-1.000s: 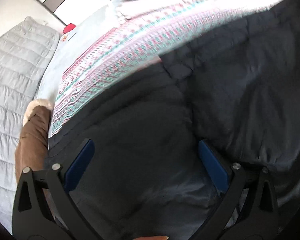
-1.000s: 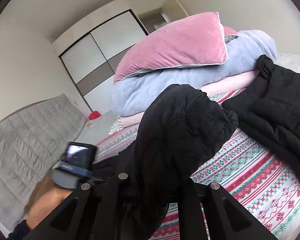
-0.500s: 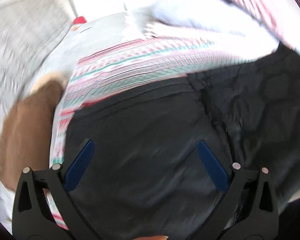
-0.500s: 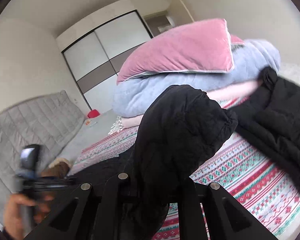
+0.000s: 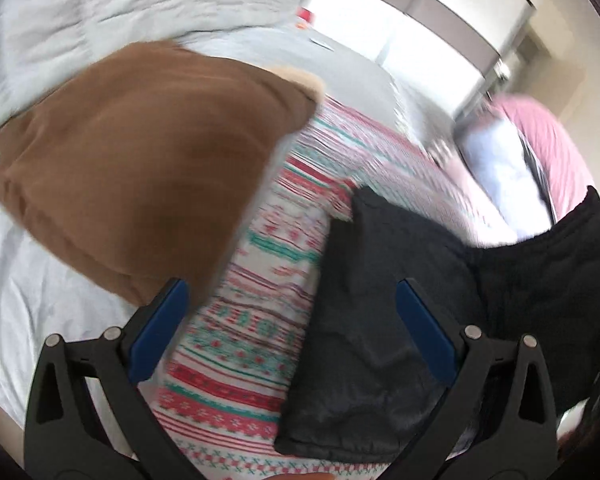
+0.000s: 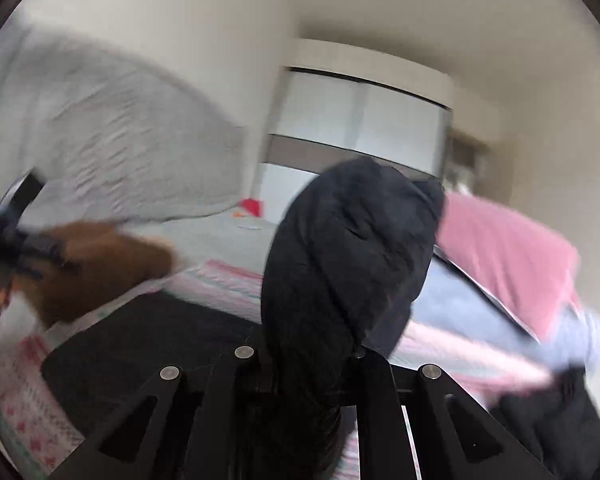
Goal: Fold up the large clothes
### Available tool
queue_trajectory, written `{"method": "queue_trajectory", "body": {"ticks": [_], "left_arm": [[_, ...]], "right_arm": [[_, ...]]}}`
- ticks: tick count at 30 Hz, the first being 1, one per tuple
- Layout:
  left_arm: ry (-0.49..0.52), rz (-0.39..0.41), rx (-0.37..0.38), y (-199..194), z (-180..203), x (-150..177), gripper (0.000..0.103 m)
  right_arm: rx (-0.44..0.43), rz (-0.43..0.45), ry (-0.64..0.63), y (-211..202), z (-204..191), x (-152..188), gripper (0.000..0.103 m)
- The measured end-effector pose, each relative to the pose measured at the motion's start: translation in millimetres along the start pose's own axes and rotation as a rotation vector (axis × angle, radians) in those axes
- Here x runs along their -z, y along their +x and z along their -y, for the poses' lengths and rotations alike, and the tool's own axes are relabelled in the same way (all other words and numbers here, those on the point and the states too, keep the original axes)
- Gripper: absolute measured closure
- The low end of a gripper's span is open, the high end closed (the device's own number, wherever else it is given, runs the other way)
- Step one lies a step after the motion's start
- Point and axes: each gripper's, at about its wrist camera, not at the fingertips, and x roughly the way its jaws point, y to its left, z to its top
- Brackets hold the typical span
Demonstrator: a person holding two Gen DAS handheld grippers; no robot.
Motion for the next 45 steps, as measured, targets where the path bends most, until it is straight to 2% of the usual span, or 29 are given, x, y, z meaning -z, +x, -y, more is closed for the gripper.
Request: {"method": "queue_trajectory", "body": {"ticks": [3, 8, 13, 15, 20, 22, 24, 25, 28, 32, 34, 36, 37, 39, 41, 45], "left_arm": [[-0.087, 0.012, 0.003, 1.2, -22.6, -7.9, 0.000], [-0.191, 0.018, 0.040, -0.4, -54.7, -14.2, 0.000], [-0.195, -0.002, 0.075, 0.9, -62.1, -13.6, 0.000], [-0.161, -0.021, 0.089, 4.3, -55.9, -12.0, 0.000], [-0.094, -0.037, 0.111, 3.8, -37.1, -7.3, 0.000], [-0.074, -0.033, 0.117, 2.2, -30.5, -6.0, 0.000], [-0.044, -0.029, 0.114, 1.1, -22.0, -4.2, 0.000], [-0.026, -0.028, 0.109, 0.8, -17.2, -3.1, 0.000], [0.016, -0.026, 0.105, 0.3, -5.9, -0.3, 0.000], [0.080, 0.006, 0.108, -5.8, 16.7, 4.2, 0.000], [0.103, 0.023, 0.120, -8.7, 26.9, 6.7, 0.000], [0.138, 0.028, 0.143, -9.7, 41.6, 9.7, 0.000], [0.150, 0.026, 0.144, -8.8, 47.7, 11.0, 0.000], [0.195, 0.016, 0.132, -4.1, 65.7, 14.4, 0.000], [0.233, 0.015, 0.119, -0.9, 78.9, 17.4, 0.000], [0.309, 0.029, 0.045, 5.3, 104.7, 22.7, 0.000]], "right_arm": [[-0.096, -0.070, -0.126, 25.8, -68.9, -3.7, 0.090], [-0.169, -0.202, -0.360, 66.2, -160.9, 34.5, 0.090], [-0.190, -0.220, -0.458, 69.6, -196.0, 63.7, 0.077], [-0.219, -0.228, -0.464, 68.2, -194.3, 72.7, 0.073], [-0.332, -0.276, -0.416, 61.0, -186.9, 69.0, 0.051], [-0.436, -0.313, -0.329, 52.0, -171.1, 58.8, 0.041], [-0.573, -0.321, -0.230, 36.6, -151.2, 47.1, 0.036], [-0.643, -0.321, -0.174, 27.4, -137.6, 40.7, 0.036], [-0.735, -0.293, -0.057, 4.7, -94.8, 21.9, 0.036], [-0.734, -0.271, 0.178, 2.8, -27.3, 4.5, 0.036], [-0.658, -0.308, 0.300, 22.9, 7.9, 11.4, 0.037], [-0.564, -0.375, 0.364, 46.6, 25.7, 24.8, 0.038], [-0.544, -0.401, 0.381, 55.2, 31.3, 30.4, 0.038], [-0.526, -0.460, 0.401, 72.9, 31.9, 45.9, 0.038], [-0.560, -0.510, 0.410, 86.3, 21.2, 57.0, 0.038], [-0.553, -0.527, 0.297, 88.3, -5.9, 71.3, 0.038]]}}
